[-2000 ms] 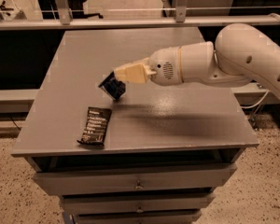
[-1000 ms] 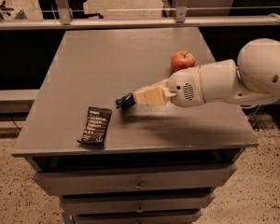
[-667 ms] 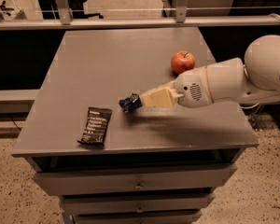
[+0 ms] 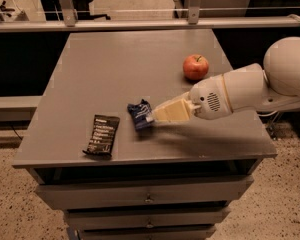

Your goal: Move rxbar blueberry near rxbar chocolate

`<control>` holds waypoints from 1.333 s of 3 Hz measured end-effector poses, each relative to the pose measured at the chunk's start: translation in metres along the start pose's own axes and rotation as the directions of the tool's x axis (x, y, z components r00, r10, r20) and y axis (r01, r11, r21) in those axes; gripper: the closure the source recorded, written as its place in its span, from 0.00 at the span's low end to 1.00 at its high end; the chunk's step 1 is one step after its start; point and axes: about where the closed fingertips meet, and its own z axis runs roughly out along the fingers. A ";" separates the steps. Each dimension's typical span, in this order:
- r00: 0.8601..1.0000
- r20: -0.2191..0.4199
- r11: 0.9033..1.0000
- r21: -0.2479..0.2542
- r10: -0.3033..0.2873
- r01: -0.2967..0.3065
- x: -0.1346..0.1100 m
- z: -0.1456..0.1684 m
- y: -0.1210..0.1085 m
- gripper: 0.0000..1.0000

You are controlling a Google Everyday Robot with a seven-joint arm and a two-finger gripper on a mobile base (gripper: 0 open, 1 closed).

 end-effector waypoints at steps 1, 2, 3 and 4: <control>1.000 -0.001 0.999 -0.046 0.008 -0.008 0.003 0.015 0.009 0.06; 1.000 0.002 0.997 -0.080 0.014 -0.014 0.001 0.027 0.017 0.00; 1.000 0.002 0.997 -0.081 0.014 -0.014 0.002 0.027 0.017 0.00; 0.996 0.020 0.995 0.051 -0.085 0.084 -0.022 -0.026 0.001 0.00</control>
Offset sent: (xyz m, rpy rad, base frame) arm -0.0114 0.0399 -0.0098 0.0794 0.0542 0.0687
